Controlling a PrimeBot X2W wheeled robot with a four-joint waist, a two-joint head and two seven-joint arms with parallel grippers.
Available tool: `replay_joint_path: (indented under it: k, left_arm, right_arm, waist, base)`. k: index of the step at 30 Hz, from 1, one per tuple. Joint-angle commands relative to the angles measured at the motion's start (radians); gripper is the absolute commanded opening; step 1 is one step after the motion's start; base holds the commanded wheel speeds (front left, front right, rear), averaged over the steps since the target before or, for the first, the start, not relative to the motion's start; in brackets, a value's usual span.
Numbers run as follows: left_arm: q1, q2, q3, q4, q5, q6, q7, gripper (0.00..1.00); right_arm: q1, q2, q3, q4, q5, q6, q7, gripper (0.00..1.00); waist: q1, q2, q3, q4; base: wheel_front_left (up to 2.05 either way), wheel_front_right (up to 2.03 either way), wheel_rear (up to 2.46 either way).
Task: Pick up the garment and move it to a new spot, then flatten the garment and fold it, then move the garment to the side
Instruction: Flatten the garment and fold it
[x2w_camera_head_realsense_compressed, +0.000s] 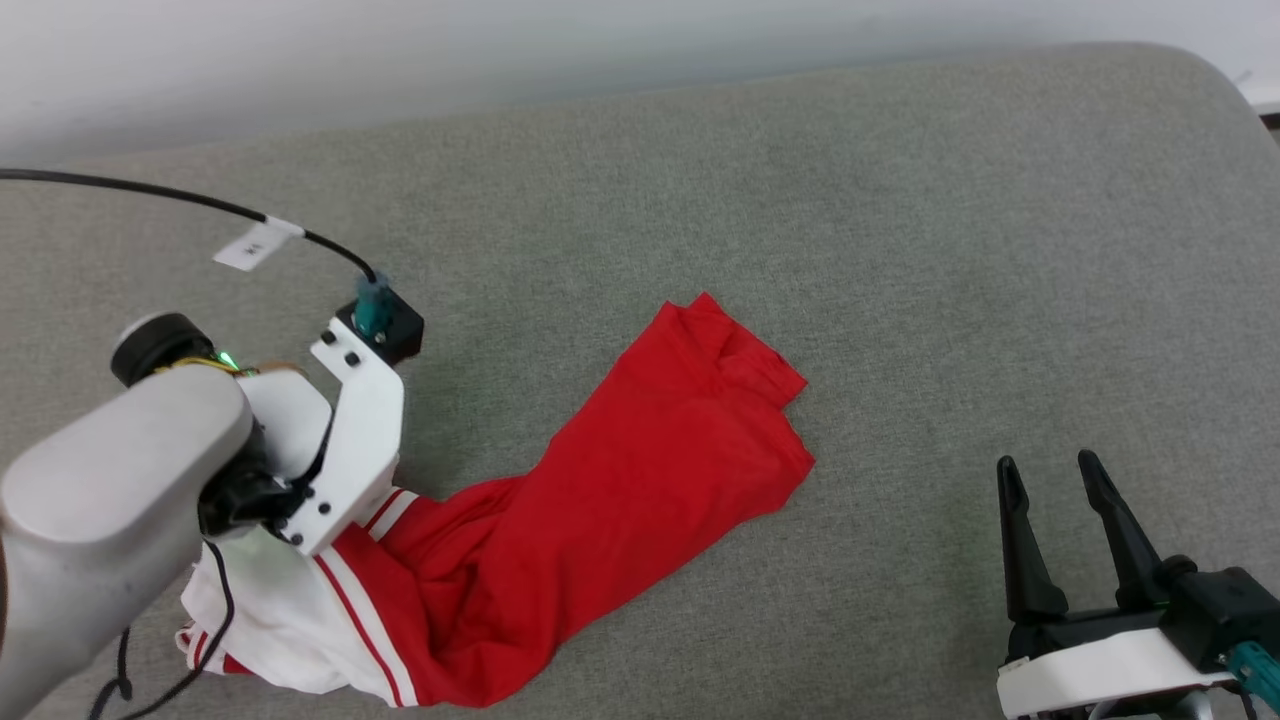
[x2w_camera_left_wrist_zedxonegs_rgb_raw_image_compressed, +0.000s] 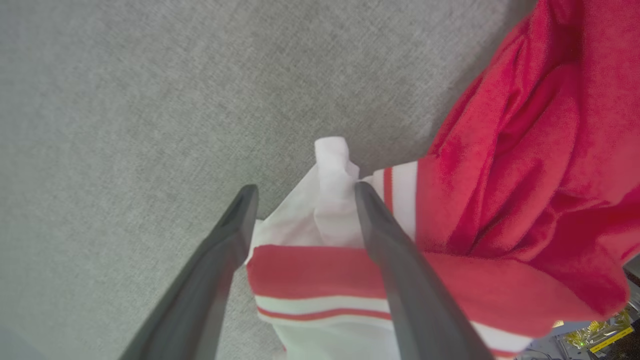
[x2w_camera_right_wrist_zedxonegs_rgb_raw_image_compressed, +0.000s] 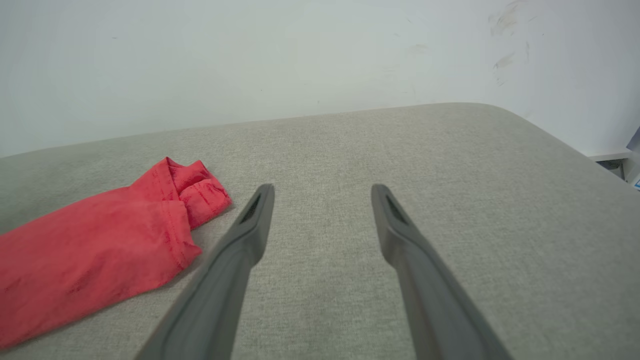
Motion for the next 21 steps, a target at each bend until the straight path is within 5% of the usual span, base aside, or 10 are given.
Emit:
replay_joint_path:
  k: [1, 10, 12, 21]
  left_arm:
    - [0.016, -0.007, -0.001, -0.005, 0.006, 0.001, 0.009, 1.0]
    - [0.114, -0.013, -0.014, -0.036, 0.056, 0.0, 0.077, 1.0]
    - [0.124, -0.017, -0.018, -0.046, 0.078, 0.0, 0.069, 0.0]
    - [0.047, -0.015, -0.004, -0.071, 0.115, 0.0, -0.115, 0.0]
  right_arm:
    - [-0.016, 0.001, 0.001, -0.005, 0.0, -0.001, -0.002, 1.0]
    - [-0.038, 0.001, 0.0, -0.006, 0.002, -0.001, -0.002, 1.0]
    - [-0.039, 0.001, 0.0, -0.005, 0.003, -0.001, -0.002, 1.0]
    - [-0.012, 0.001, -0.007, 0.008, -0.003, -0.001, -0.002, 1.0]
  waist:
    - [-0.0001, 0.0, 0.017, -0.007]
    - [-0.0001, 0.0, 0.066, -0.013]
    - [-0.0001, 0.0, 0.068, -0.01]
    - [-0.0001, 0.0, 0.01, 0.028]
  base:
    - [0.0, 0.0, 0.0]
    - [0.0, 0.0, 0.0]
    - [0.0, 0.0, 0.0]
    - [0.0, 0.0, 0.0]
